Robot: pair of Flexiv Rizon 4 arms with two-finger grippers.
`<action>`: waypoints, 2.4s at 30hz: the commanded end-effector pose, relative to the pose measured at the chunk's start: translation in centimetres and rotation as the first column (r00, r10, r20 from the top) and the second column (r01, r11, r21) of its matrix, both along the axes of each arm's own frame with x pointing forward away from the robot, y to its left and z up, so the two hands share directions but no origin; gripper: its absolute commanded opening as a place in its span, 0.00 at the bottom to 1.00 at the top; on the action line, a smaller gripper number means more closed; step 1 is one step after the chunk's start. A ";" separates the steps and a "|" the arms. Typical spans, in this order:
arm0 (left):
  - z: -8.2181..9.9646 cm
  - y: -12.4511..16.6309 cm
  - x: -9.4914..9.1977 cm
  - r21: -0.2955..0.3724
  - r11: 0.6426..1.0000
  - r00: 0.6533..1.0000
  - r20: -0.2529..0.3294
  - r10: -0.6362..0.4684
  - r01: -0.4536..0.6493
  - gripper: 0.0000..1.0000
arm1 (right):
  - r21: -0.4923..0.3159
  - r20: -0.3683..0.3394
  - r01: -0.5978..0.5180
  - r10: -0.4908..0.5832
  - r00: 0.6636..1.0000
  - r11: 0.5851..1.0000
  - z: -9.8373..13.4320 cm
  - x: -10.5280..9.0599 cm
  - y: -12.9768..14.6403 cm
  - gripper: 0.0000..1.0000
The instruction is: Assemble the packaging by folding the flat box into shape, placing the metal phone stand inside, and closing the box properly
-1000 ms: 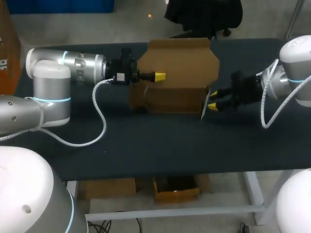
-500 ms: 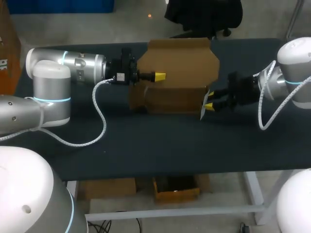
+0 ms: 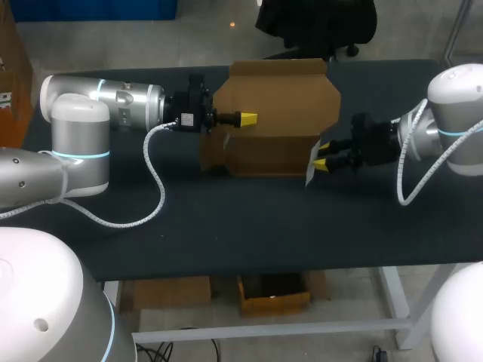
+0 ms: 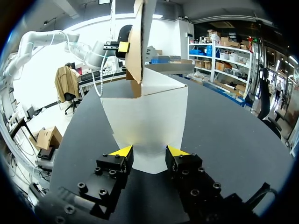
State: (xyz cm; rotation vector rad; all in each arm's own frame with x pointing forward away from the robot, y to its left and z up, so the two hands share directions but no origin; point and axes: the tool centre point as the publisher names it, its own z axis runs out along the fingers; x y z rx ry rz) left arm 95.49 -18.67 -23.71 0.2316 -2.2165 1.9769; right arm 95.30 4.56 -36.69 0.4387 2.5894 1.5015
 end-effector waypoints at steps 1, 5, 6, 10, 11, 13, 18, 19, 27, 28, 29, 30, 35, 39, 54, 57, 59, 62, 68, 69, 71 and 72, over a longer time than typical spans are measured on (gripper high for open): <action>-0.4 -0.2 0.0 -0.002 1.000 1.000 0.000 0.000 0.000 0.00 | 0.005 0.008 0.043 -0.043 0.999 0.999 -0.1 0.0 0.5 0.43; -0.4 -0.2 0.0 -0.002 1.000 1.000 0.000 0.000 0.000 0.00 | 0.020 0.007 0.082 -0.083 0.997 0.996 -0.1 0.0 0.5 0.44; -0.4 -0.2 0.0 -0.002 1.000 1.000 0.000 0.000 0.000 0.00 | 0.023 0.006 0.085 -0.085 0.996 0.996 -0.1 0.0 0.5 0.44; -0.4 -0.2 0.0 -0.002 1.000 1.000 0.000 0.000 0.000 0.00 | 0.029 0.001 0.114 -0.114 0.994 0.993 -0.1 0.1 0.7 0.44; -0.4 -0.2 0.0 -0.002 1.000 1.000 0.000 0.000 0.000 0.00 | 0.026 0.000 0.131 -0.131 0.991 0.991 -0.1 0.2 0.7 0.44; -0.4 -0.2 0.0 -0.002 1.000 1.000 0.000 0.000 0.000 0.00 | 0.032 -0.002 0.139 -0.139 0.990 0.990 -0.1 0.2 0.7 0.44; -0.4 -0.2 0.0 -0.002 1.000 1.000 0.000 0.000 0.000 0.00 | 0.022 -0.003 0.190 -0.190 0.982 0.982 -0.1 0.4 1.0 0.44; -0.4 -0.2 0.0 -0.002 1.000 1.000 0.000 0.000 0.000 0.00 | 0.025 -0.004 0.196 -0.196 0.981 0.980 -0.1 0.4 1.0 0.44; -0.4 -0.2 0.0 -0.002 1.000 1.000 0.000 0.000 0.000 0.00 | 0.000 0.006 0.271 -0.271 0.963 0.963 0.1 0.6 1.6 0.43; -0.4 -0.2 0.0 -0.002 1.000 1.000 0.000 0.000 0.000 0.00 | -0.002 0.008 0.278 -0.278 0.961 0.961 0.0 0.7 1.7 0.43; -0.4 -0.2 0.0 -0.002 1.000 1.000 0.000 0.000 0.000 0.00 | -0.001 0.007 0.280 -0.280 0.960 0.960 0.0 0.7 1.8 0.43; -0.4 -0.2 0.0 -0.002 1.000 1.000 0.000 0.000 0.000 0.00 | -0.004 0.009 0.299 -0.299 0.954 0.954 0.0 0.7 1.8 0.43; -0.4 -0.2 0.0 -0.002 1.000 1.000 0.000 0.000 0.000 0.00 | -0.015 0.011 0.351 -0.351 0.936 0.936 -0.3 0.7 2.0 0.41; -0.4 -0.2 0.0 -0.002 1.000 1.000 0.000 0.000 0.000 0.00 | -0.006 0.010 0.380 -0.380 0.925 0.925 -0.4 0.7 2.1 0.40; -0.4 -0.2 0.0 -0.002 1.000 1.000 0.000 0.000 0.000 0.00 | 0.009 0.023 0.496 -0.496 0.868 0.868 -0.2 0.7 1.9 0.40; -0.4 -0.2 0.0 -0.002 1.000 1.000 0.000 0.000 0.000 0.00 | 0.011 0.027 0.521 -0.521 0.853 0.854 -0.2 0.8 1.8 0.38; -0.4 -0.2 0.0 -0.002 1.000 1.000 0.000 0.000 0.000 0.00 | 0.012 0.029 0.540 -0.540 0.841 0.842 -0.2 0.9 1.7 0.38; -0.4 -0.2 0.0 -0.002 1.000 1.000 0.000 0.000 0.000 0.00 | 0.013 0.034 0.567 -0.567 0.823 0.824 -0.2 1.1 1.7 0.36; -0.4 -0.2 0.0 -0.002 1.000 1.000 0.000 0.000 0.000 0.00 | 0.007 0.042 0.621 -0.621 0.783 0.783 -0.2 1.4 1.6 0.38; -0.4 -0.2 0.0 -0.002 1.000 1.000 0.000 0.000 0.000 0.00 | 0.007 0.042 0.626 -0.625 0.779 0.780 -0.2 1.4 1.6 0.38; -0.4 -0.2 0.0 -0.002 1.000 1.000 0.000 0.000 0.000 0.00 | 0.002 0.046 0.646 -0.645 0.763 0.763 -0.2 1.5 1.6 0.38; -0.4 -0.2 0.0 -0.002 1.000 1.000 0.000 0.000 0.000 0.00 | 0.003 0.045 0.647 -0.646 0.762 0.763 -0.2 1.6 1.6 0.38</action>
